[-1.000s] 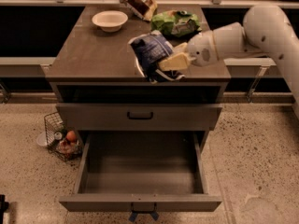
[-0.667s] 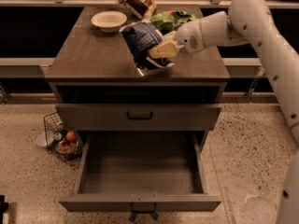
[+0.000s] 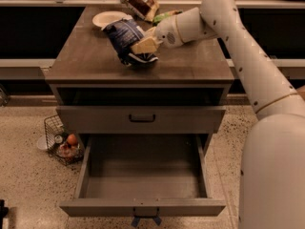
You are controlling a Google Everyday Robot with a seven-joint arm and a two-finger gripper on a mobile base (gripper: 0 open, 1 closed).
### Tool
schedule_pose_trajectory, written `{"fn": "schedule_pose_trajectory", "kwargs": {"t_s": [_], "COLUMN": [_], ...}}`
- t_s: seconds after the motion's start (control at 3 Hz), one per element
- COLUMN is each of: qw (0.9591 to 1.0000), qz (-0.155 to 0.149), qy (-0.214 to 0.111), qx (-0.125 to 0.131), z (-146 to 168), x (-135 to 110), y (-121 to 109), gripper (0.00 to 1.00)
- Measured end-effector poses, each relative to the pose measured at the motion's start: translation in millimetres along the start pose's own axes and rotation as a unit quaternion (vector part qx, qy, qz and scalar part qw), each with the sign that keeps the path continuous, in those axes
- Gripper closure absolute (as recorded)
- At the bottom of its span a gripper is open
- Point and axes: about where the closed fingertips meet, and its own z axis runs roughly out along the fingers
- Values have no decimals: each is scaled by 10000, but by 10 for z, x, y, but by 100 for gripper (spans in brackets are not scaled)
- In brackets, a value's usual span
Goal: Pick blue chip bag from middle drawer and place on counter
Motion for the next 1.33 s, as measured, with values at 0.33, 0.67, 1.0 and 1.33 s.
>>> {"fn": "schedule_pose_trajectory", "kwargs": {"t_s": [0.33,0.67,1.0,1.33], "qw": [9999,9999,9993,9982], "qz": [-102,-75,-209,-274], "qy": [29,-120,-144,-266], "qx": [80,83,260,471], "z": [204,250,103,-156], "x": [48,84,26,-102], "y": [-66,-88,-62,21], "gripper": [61,38,14,0]}}
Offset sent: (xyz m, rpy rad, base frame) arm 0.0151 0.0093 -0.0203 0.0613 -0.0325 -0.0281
